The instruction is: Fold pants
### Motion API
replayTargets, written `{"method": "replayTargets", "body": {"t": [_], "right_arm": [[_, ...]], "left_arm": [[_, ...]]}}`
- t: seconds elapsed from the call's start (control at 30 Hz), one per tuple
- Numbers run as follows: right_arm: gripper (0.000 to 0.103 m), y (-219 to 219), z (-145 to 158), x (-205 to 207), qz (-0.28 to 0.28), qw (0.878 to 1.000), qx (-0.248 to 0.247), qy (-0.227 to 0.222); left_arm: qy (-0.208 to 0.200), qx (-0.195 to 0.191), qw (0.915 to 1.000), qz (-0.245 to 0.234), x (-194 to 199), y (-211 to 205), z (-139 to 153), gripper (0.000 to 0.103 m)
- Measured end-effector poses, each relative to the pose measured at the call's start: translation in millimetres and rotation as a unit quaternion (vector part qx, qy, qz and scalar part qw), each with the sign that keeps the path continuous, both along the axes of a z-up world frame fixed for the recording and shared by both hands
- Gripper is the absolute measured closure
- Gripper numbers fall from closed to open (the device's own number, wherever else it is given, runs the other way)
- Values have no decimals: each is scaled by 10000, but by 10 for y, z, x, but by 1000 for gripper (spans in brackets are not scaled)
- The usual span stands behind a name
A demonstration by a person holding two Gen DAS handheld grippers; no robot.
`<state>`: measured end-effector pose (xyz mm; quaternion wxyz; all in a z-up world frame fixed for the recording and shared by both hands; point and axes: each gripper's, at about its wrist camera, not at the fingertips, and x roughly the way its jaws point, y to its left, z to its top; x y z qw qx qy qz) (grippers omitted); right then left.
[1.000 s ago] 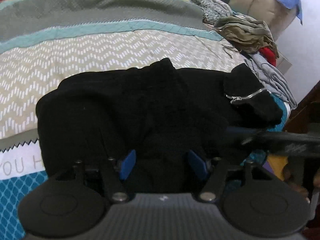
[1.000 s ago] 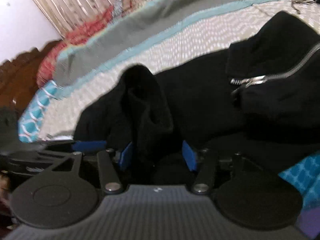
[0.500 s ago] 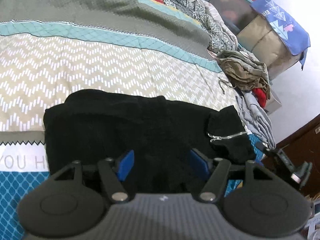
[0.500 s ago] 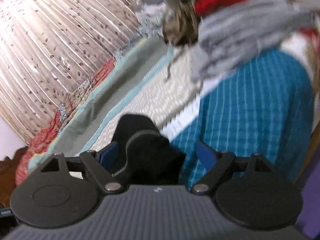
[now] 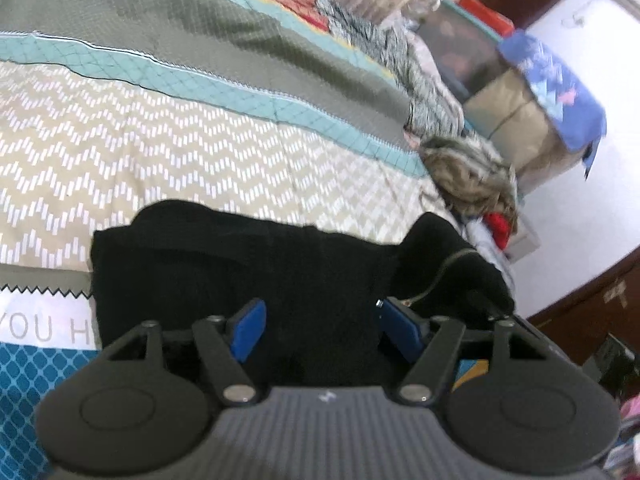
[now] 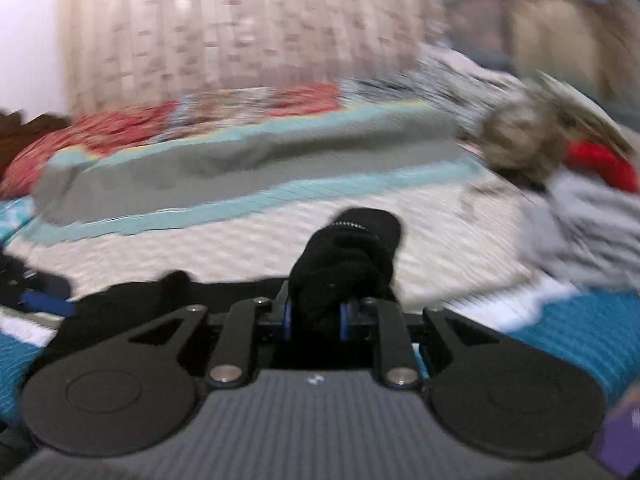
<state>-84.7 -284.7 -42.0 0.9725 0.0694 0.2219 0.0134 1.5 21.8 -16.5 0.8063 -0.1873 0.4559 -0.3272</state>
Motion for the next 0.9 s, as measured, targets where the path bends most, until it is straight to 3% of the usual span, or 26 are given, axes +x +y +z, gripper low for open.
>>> {"method": "replayTargets", "body": {"t": [0.2,0.3,0.43,0.57,0.63,0.67,0.9], "right_arm": [[82,797,233,263,1422,9890,-370,-151],[82,1232,219,292,2373,9702,-483,11],[81,1683,-178,374,3311,9381,-630,801],[70,1661,-362,393,3522,9283,-575,1046],[50,1506,-237,322,3703,9226,-200,1061],[48,1407,-173,293,3711,9229,-18,1026],[43,570,14,-6,2800,9484,1177,907]], "left_arm": [[-110,-249,9980,577,-48,472,48,31],[-39,-316,9951,935,-90,765,-4,30],[264,-393,9910,1249,-130,1025,-187,30],[416,-428,9904,1246,-104,1017,-311,30],[374,-415,9920,1131,-62,959,-329,30],[350,-396,9929,1067,-31,920,-330,29],[182,-238,9972,678,333,554,-276,23]]}}
